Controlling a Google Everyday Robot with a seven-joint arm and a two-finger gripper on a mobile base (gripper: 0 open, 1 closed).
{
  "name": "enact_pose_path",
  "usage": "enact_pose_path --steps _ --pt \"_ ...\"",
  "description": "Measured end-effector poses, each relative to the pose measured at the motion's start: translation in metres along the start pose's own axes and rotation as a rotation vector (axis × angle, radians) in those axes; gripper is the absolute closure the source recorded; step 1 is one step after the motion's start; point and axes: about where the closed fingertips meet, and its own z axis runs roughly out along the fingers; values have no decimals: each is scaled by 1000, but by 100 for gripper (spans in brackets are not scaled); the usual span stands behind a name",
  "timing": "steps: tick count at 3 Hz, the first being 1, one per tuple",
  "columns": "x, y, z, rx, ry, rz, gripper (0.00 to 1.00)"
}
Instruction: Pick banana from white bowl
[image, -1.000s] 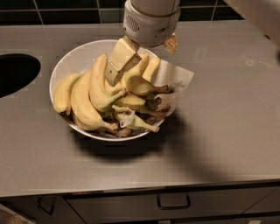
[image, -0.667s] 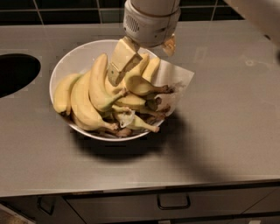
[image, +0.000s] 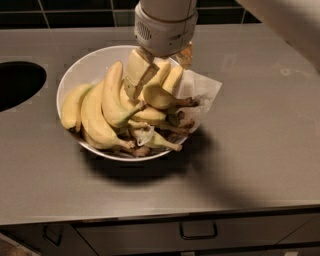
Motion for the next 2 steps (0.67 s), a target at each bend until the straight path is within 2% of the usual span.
enact_pose_path --steps 2 --pt "0 1 5 8 14 -3 23"
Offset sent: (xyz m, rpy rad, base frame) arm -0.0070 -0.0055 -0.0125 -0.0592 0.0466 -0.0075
